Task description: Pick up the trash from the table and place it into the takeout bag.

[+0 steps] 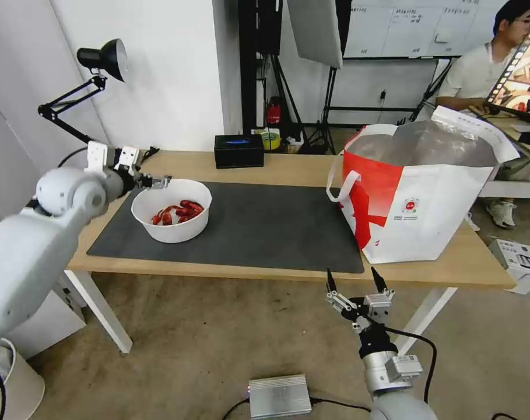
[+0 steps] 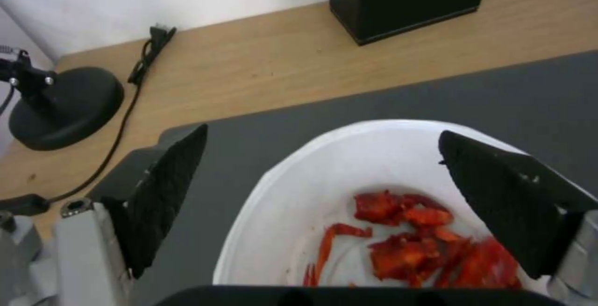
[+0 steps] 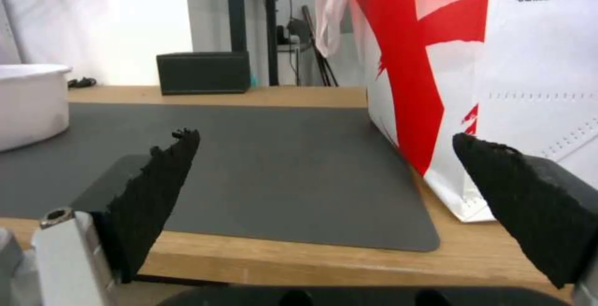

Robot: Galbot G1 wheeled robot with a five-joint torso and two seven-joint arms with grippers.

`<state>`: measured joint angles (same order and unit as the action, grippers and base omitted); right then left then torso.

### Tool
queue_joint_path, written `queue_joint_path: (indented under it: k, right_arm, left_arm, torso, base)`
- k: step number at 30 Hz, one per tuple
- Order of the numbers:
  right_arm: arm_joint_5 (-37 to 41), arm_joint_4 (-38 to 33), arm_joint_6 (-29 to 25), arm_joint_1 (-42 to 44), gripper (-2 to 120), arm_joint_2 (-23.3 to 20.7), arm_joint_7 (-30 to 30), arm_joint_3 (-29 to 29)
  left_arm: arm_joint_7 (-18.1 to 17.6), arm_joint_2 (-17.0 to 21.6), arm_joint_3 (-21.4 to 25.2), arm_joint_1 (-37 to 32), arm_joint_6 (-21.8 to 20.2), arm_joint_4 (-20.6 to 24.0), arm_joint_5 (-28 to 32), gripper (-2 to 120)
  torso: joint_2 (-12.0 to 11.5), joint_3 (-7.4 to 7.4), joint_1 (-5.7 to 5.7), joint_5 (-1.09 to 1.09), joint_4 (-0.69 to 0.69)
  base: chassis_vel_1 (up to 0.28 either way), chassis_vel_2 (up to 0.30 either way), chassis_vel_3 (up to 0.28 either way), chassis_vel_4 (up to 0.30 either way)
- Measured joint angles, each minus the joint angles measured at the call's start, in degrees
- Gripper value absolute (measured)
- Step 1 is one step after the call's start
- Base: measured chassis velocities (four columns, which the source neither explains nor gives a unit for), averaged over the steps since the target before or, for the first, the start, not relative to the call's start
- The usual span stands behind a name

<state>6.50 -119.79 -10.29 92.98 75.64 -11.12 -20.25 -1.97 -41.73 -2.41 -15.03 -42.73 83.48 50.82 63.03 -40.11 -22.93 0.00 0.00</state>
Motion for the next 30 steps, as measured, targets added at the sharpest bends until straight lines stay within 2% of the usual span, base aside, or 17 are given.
queue_joint_path:
  k: [3,8,23,24,30]
  right_arm:
    - [0.0,0.0,0.0,0.0,100,0.0,0.0,0.0]
    - [0.0,0.0,0.0,0.0,100,0.0,0.0,0.0]
    - [0.0,0.0,0.0,0.0,100,0.0,0.0,0.0]
    - [0.0,0.0,0.0,0.0,100,0.0,0.0,0.0]
    - [0.0,0.0,0.0,0.0,100,0.0,0.0,0.0]
  left_arm:
    - [0.59,0.72,-4.88,2.85,0.09,-3.37,0.13,100]
    - [3.47,1.73,-8.85,4.17,0.25,-6.44,-1.25,100]
    - [8.09,2.54,-11.77,5.79,0.44,-9.49,-1.92,100]
    - [9.61,2.97,-12.72,6.39,0.47,-9.82,-1.92,100]
    - [11.68,3.72,-15.59,8.31,0.5,-11.16,-2.45,100]
  torso:
    - [0.0,0.0,0.0,0.0,0.0]
    - [0.0,0.0,0.0,0.0,0.01]
    - [0.0,0.0,0.0,-0.01,0.01]
    - [0.0,0.0,0.01,-0.01,0.01]
    - [0.0,0.0,0.01,0.0,0.01]
  base:
    - [0.0,0.0,0.0,0.0]
    - [0.0,0.0,0.0,0.0]
    - [0.0,0.0,0.0,0.0]
    - [0.0,0.0,0.0,0.0]
    - [0.0,0.0,0.0,0.0]
